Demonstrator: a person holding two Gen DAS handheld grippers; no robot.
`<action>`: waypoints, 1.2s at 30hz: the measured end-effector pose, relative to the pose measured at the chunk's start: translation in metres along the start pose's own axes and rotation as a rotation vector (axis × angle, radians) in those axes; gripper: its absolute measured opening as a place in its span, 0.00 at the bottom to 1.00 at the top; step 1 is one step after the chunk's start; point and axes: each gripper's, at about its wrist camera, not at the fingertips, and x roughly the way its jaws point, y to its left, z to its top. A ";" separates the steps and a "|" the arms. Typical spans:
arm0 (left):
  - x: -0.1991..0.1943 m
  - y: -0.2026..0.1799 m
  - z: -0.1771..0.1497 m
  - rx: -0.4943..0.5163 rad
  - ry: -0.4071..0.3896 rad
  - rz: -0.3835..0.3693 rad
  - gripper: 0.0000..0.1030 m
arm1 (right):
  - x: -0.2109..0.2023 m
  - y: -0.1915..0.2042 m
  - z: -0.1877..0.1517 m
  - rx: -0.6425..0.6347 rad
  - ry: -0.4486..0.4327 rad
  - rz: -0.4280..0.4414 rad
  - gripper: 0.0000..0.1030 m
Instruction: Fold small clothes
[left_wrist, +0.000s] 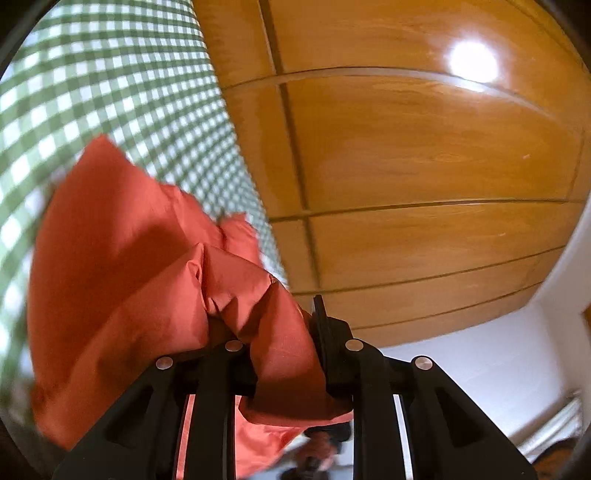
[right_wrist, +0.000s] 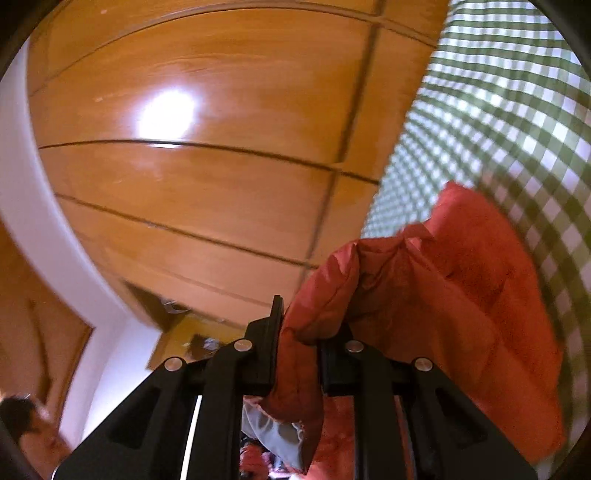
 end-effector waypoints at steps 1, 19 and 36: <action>0.005 0.003 0.003 0.007 -0.006 0.027 0.17 | 0.008 -0.006 0.004 -0.004 -0.010 -0.038 0.16; 0.043 -0.011 0.001 0.406 -0.216 0.212 0.96 | 0.003 0.038 0.000 -0.320 -0.259 -0.272 0.84; 0.074 0.001 -0.012 0.536 -0.239 0.535 0.96 | 0.199 0.017 -0.058 -1.115 0.275 -1.036 0.87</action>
